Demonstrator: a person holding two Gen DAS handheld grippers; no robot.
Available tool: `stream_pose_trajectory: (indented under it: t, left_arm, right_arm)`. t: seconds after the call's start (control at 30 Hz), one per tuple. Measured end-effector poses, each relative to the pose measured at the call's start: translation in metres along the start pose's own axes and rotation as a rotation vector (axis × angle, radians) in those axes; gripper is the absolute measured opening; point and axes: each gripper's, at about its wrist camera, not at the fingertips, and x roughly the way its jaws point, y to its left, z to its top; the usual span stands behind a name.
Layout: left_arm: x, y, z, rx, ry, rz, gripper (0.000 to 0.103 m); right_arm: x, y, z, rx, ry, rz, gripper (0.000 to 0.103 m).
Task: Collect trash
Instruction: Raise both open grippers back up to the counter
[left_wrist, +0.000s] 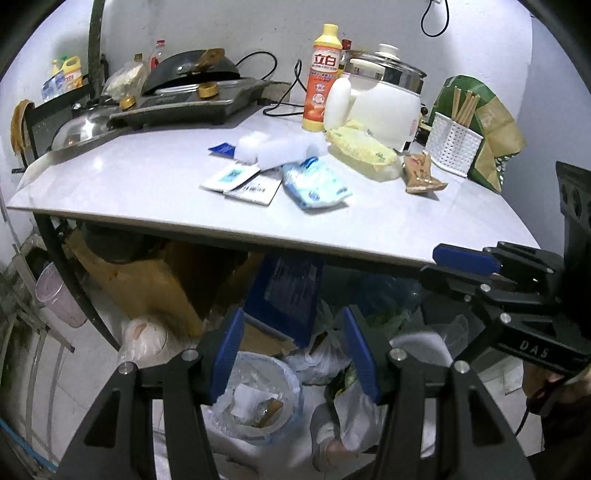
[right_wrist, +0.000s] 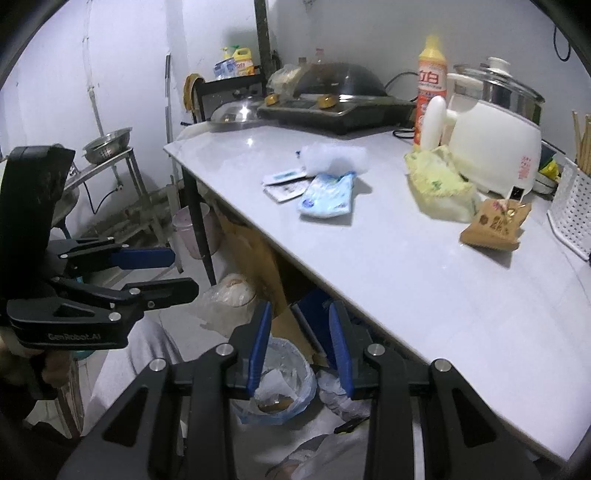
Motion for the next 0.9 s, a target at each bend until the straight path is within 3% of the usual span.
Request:
stream_pose_trajectory:
  t: [0.77, 0.9]
  left_arm:
    - [0.044, -0.031, 0.074, 0.063, -0.015, -0.016, 0.056]
    - [0.06, -0.033, 0.084, 0.052, -0.01, -0.005, 0.066]
  right_arm:
    - [-0.005, -0.1, 0.043, 0.091, -0.07, -0.091, 0.031]
    - [-0.002, -0.11, 0.048, 0.105, -0.08, -0.089, 0.036]
